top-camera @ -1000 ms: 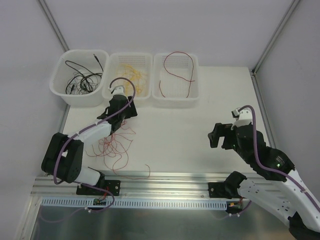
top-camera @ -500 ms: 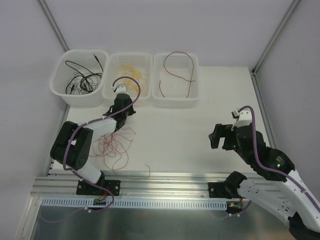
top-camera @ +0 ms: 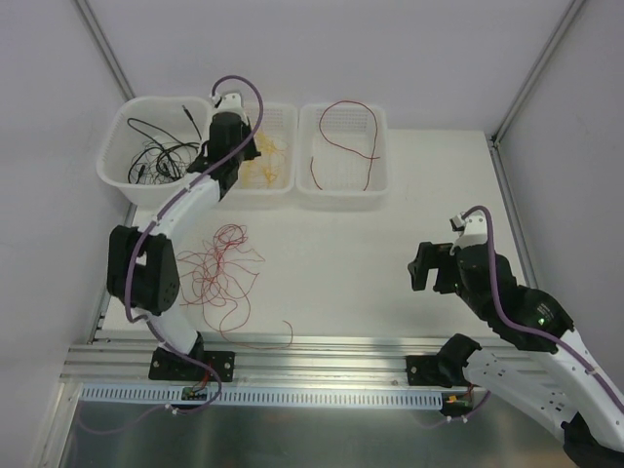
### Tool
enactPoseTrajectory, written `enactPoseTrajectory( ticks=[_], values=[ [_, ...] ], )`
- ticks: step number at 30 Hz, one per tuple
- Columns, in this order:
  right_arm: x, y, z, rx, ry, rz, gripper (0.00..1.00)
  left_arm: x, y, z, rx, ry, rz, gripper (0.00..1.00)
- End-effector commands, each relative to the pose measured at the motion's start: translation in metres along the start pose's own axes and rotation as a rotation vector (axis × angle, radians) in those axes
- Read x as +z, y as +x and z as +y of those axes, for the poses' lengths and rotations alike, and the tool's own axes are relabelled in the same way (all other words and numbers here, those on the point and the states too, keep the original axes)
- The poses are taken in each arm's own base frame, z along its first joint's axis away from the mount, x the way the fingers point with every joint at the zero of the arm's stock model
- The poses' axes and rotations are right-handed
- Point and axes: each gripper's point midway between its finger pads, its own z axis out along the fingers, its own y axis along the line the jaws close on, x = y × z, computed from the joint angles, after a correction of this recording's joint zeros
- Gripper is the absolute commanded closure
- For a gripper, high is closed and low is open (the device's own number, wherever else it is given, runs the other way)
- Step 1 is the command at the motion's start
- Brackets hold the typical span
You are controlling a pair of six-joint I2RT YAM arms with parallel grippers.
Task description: Untangle the cables
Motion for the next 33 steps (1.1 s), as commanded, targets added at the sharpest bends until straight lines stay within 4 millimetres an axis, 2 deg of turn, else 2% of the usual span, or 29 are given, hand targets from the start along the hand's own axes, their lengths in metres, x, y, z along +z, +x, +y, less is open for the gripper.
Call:
enactPoseTrajectory(
  ticks=[1, 2, 3, 7, 9, 11, 12, 14, 15, 16, 19, 20, 22, 23, 25, 26, 27, 28, 29, 30, 31, 32, 33],
  values=[
    [-0.003, -0.004, -0.009, -0.014, 0.042, -0.014, 0.0, 0.038, 0.036, 0.015, 0.021, 0.03, 0.196, 1.0],
    [-0.002, -0.004, -0.01, -0.023, 0.047, -0.013, 0.0, 0.049, 0.02, 0.011, 0.015, 0.042, 0.179, 1.0],
    [-0.002, -0.004, -0.012, -0.028, 0.057, -0.013, 0.0, 0.063, 0.052, 0.018, 0.022, 0.027, 0.279, 1.0],
    [0.003, -0.002, -0.011, -0.044, 0.07, 0.005, 0.01, 0.091, 0.081, 0.036, 0.006, -0.001, 0.386, 0.99],
    [0.004, -0.001, -0.009, -0.048, 0.063, 0.013, 0.0, 0.098, 0.097, 0.046, -0.019, -0.028, 0.428, 0.97],
    [0.006, -0.001, -0.008, -0.05, 0.061, 0.02, 0.0, 0.101, 0.106, 0.057, -0.033, -0.049, 0.447, 0.97],
    [0.006, 0.0, -0.007, -0.054, 0.056, 0.023, 0.0, 0.102, 0.11, 0.057, -0.036, -0.032, 0.463, 0.97],
    [0.006, 0.0, -0.007, -0.052, 0.056, 0.023, 0.01, 0.1, 0.11, 0.062, -0.028, -0.039, 0.47, 0.96],
    [0.005, 0.0, -0.007, -0.049, 0.055, 0.02, 0.0, 0.097, 0.102, 0.062, -0.022, -0.037, 0.456, 0.93],
    [0.005, 0.001, -0.007, -0.047, 0.055, 0.022, 0.01, 0.094, 0.096, 0.06, -0.019, -0.031, 0.448, 0.86],
    [0.004, -0.001, -0.004, -0.034, 0.035, 0.016, 0.0, 0.081, 0.066, 0.049, -0.032, 0.008, 0.394, 0.7],
    [0.003, -0.001, -0.002, -0.029, 0.024, 0.021, 0.0, 0.073, 0.052, 0.045, -0.037, 0.02, 0.369, 0.6],
    [0.0, -0.003, 0.0, -0.015, 0.01, 0.016, 0.0, 0.062, 0.036, 0.038, -0.052, 0.046, 0.341, 0.5],
    [-0.001, -0.003, 0.002, -0.014, -0.001, 0.018, 0.0, 0.051, 0.023, 0.033, -0.057, 0.06, 0.317, 0.41],
    [-0.005, -0.006, 0.004, -0.006, -0.021, 0.008, 0.0, 0.037, 0.012, 0.026, -0.076, 0.085, 0.297, 0.29],
    [-0.006, -0.006, 0.006, -0.015, -0.034, 0.007, 0.0, 0.03, 0.012, 0.025, -0.083, 0.091, 0.301, 0.17],
    [-0.007, -0.006, 0.013, -0.019, -0.074, 0.011, 0.01, 0.013, -0.006, 0.021, -0.088, 0.109, 0.262, 0.12],
    [-0.007, -0.005, 0.016, -0.024, -0.094, 0.018, 0.0, 0.003, -0.009, 0.018, -0.108, 0.118, 0.257, 0.06],
    [-0.008, -0.003, 0.025, -0.03, -0.138, 0.035, 0.0, -0.017, -0.016, 0.014, -0.119, 0.14, 0.239, 0.01],
    [-0.007, -0.003, 0.029, -0.028, -0.16, 0.036, 0.0, -0.029, -0.016, 0.013, -0.131, 0.15, 0.238, 0.01],
    [-0.004, 0.0, 0.034, -0.03, -0.176, 0.053, 0.0, -0.039, 0.0, 0.014, -0.154, 0.148, 0.274, 0.01],
    [-0.004, 0.003, 0.041, -0.025, -0.212, 0.071, 0.01, -0.062, -0.011, 0.008, -0.16, 0.183, 0.243, 0.01],
    [-0.003, 0.002, 0.048, -0.015, -0.238, 0.073, 0.0, -0.074, -0.008, 0.007, -0.171, 0.191, 0.245, 0.01]
  ],
)
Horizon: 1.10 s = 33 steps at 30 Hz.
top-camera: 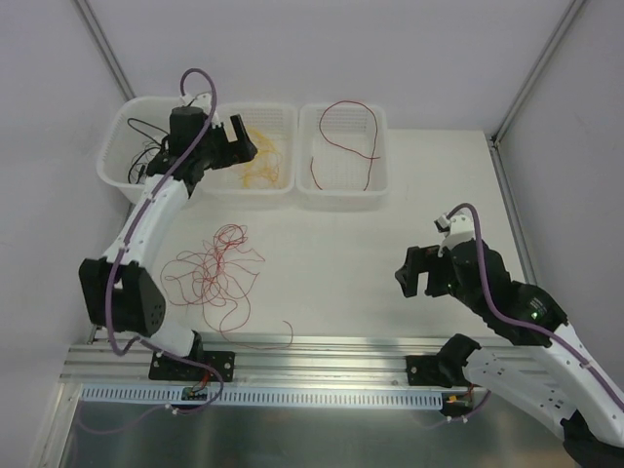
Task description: Untangle the cables
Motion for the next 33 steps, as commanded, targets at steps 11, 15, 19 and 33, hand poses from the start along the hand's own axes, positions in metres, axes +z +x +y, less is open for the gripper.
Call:
enactPoseTrajectory(
  ticks=[11, 15, 19, 33],
  values=[
    [0.029, 0.017, 0.098, -0.047, -0.414, 0.131, 0.01, -0.143, 0.16, 0.035, -0.173, -0.071, 0.099, 0.01],
    [0.042, 0.024, 0.118, -0.087, -0.448, 0.161, 0.0, -0.144, 0.194, 0.06, -0.188, -0.168, 0.138, 0.04],
    [0.053, 0.034, 0.134, -0.124, -0.457, 0.183, 0.0, -0.135, 0.224, 0.08, -0.249, -0.258, 0.171, 0.07],
    [0.08, 0.052, 0.16, -0.165, -0.45, 0.176, 0.01, -0.105, 0.282, -0.01, -0.2, 0.029, 0.368, 0.56]
  ],
)
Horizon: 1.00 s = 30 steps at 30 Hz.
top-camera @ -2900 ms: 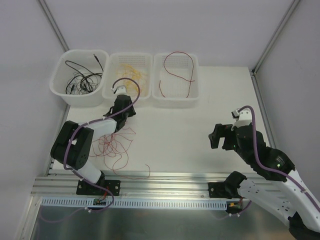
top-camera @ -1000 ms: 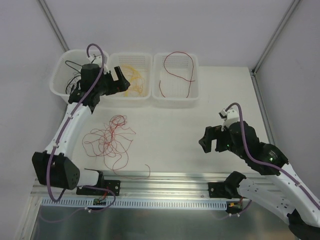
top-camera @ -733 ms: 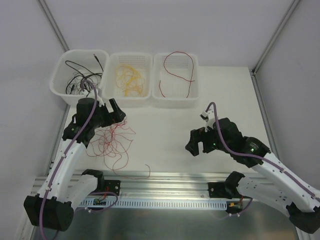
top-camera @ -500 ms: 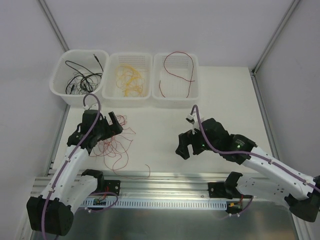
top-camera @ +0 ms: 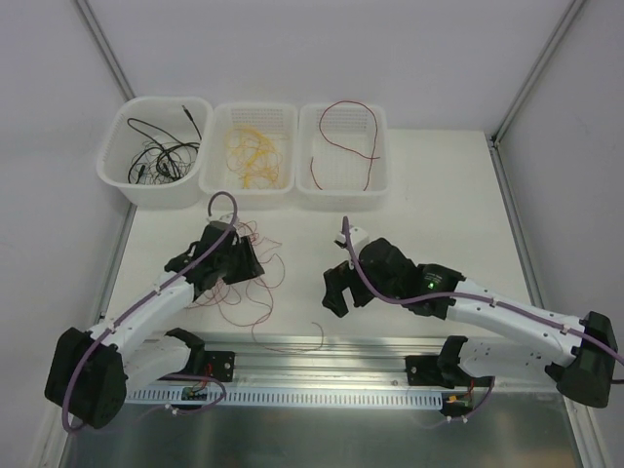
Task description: Untangle the cables
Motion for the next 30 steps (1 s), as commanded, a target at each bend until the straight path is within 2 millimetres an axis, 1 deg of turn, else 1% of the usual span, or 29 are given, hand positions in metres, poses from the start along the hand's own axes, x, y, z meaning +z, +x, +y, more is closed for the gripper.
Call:
enactPoseTrajectory(
  ticks=[1, 2, 3, 5, 6, 7, 8, 9, 10, 12, 13, 14, 15, 16, 17, 18, 19, 20, 21, 22, 23, 24, 26, 27, 28, 30],
  values=[
    [0.004, -0.019, -0.002, 0.014, 0.03, -0.096, 0.0, 0.006, 0.016, -0.046, 0.015, 0.139, 0.036, 0.56],
    [0.004, -0.02, -0.01, 0.019, 0.069, -0.108, 0.0, 0.007, 0.019, -0.058, 0.028, 0.171, 0.035, 0.56],
    [0.003, -0.022, -0.014, 0.027, 0.088, -0.121, 0.0, 0.005, 0.033, -0.073, 0.054, 0.211, 0.068, 0.56],
    [0.001, -0.02, -0.027, 0.052, 0.154, -0.139, 0.0, 0.006, 0.044, -0.09, 0.072, 0.249, 0.09, 0.56],
    [0.0, -0.021, -0.03, 0.061, 0.172, -0.15, 0.0, 0.001, 0.058, -0.11, 0.106, 0.309, 0.107, 0.55],
    [-0.001, -0.02, -0.035, 0.073, 0.195, -0.159, 0.0, 0.002, 0.061, -0.119, 0.121, 0.315, 0.112, 0.55],
    [-0.003, -0.023, -0.042, 0.103, 0.233, -0.183, 0.0, 0.0, 0.068, -0.127, 0.142, 0.328, 0.124, 0.53],
    [-0.005, -0.024, -0.044, 0.116, 0.245, -0.194, 0.0, -0.005, 0.078, -0.136, 0.17, 0.348, 0.139, 0.51],
    [-0.006, -0.025, -0.047, 0.136, 0.262, -0.203, 0.01, -0.007, 0.078, -0.142, 0.174, 0.354, 0.132, 0.49],
    [-0.006, -0.029, -0.051, 0.175, 0.282, -0.223, 0.0, -0.01, 0.077, -0.144, 0.153, 0.354, 0.116, 0.44],
    [-0.006, -0.03, -0.054, 0.19, 0.291, -0.226, 0.0, -0.015, 0.075, -0.141, 0.14, 0.362, 0.099, 0.42],
    [-0.007, -0.036, -0.055, 0.209, 0.296, -0.238, 0.0, -0.014, 0.067, -0.135, 0.125, 0.336, 0.052, 0.39],
    [-0.006, -0.038, -0.055, 0.237, 0.297, -0.241, 0.0, -0.016, 0.063, -0.132, 0.107, 0.326, 0.027, 0.33],
    [-0.005, -0.043, -0.058, 0.258, 0.302, -0.247, 0.0, -0.022, 0.06, -0.123, 0.098, 0.302, 0.005, 0.28],
    [0.002, -0.043, -0.056, 0.27, 0.287, -0.225, 0.0, -0.024, 0.056, -0.118, 0.092, 0.286, -0.012, 0.23],
    [0.002, -0.053, -0.052, 0.285, 0.269, -0.236, 0.0, -0.025, 0.05, -0.113, 0.09, 0.26, -0.043, 0.2],
    [0.006, -0.055, -0.051, 0.295, 0.265, -0.228, 0.01, -0.032, 0.047, -0.11, 0.092, 0.256, -0.056, 0.17],
    [0.017, -0.052, -0.049, 0.301, 0.265, -0.193, 0.01, -0.033, 0.045, -0.107, 0.091, 0.244, -0.063, 0.17],
    [0.019, -0.063, -0.045, 0.31, 0.254, -0.2, 0.02, -0.035, 0.04, -0.105, 0.093, 0.231, -0.083, 0.16],
    [0.024, -0.064, -0.041, 0.33, 0.243, -0.187, 0.02, -0.041, 0.035, -0.108, 0.091, 0.24, -0.099, 0.16],
    [0.029, -0.069, -0.037, 0.337, 0.231, -0.193, 0.03, -0.042, 0.034, -0.105, 0.094, 0.226, -0.103, 0.16],
    [0.04, -0.067, -0.036, 0.348, 0.23, -0.175, 0.03, -0.043, 0.032, -0.104, 0.101, 0.223, -0.11, 0.16],
    [0.053, -0.074, -0.031, 0.39, 0.202, -0.193, 0.05, -0.043, 0.028, -0.099, 0.108, 0.191, -0.127, 0.17],
    [0.063, -0.069, -0.033, 0.402, 0.213, -0.177, 0.06, -0.041, 0.028, -0.095, 0.11, 0.174, -0.127, 0.17],
    [0.069, -0.069, -0.034, 0.429, 0.218, -0.175, 0.07, -0.039, 0.028, -0.093, 0.111, 0.159, -0.13, 0.18],
    [0.079, -0.072, -0.033, 0.446, 0.215, -0.186, 0.09, -0.036, 0.028, -0.086, 0.114, 0.13, -0.13, 0.19]
  ],
)
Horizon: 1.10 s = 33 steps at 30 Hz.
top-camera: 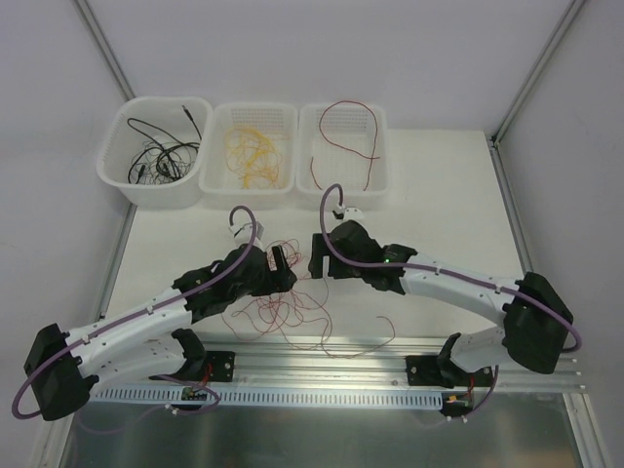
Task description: Untangle the cables
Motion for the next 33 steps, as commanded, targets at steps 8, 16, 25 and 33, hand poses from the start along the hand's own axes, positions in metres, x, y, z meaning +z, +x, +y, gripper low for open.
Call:
enactPoseTrajectory(
  ticks=[8, 16, 25, 33],
  values=[
    [0.056, -0.003, 0.038, 0.151, -0.069, 0.004, 0.22, 0.008, -0.003, 0.031, 0.023, -0.15, -0.032, 0.21],
    [0.075, 0.011, 0.036, 0.185, -0.055, 0.038, 0.42, 0.017, 0.006, 0.039, 0.036, -0.195, 0.006, 0.22],
    [0.032, -0.017, 0.013, 0.078, 0.032, -0.062, 0.99, 0.02, 0.005, 0.04, 0.03, -0.207, -0.005, 0.23],
    [-0.045, -0.063, -0.013, -0.044, 0.104, -0.22, 0.99, 0.029, 0.014, 0.047, 0.023, -0.243, 0.027, 0.24]
  ],
)
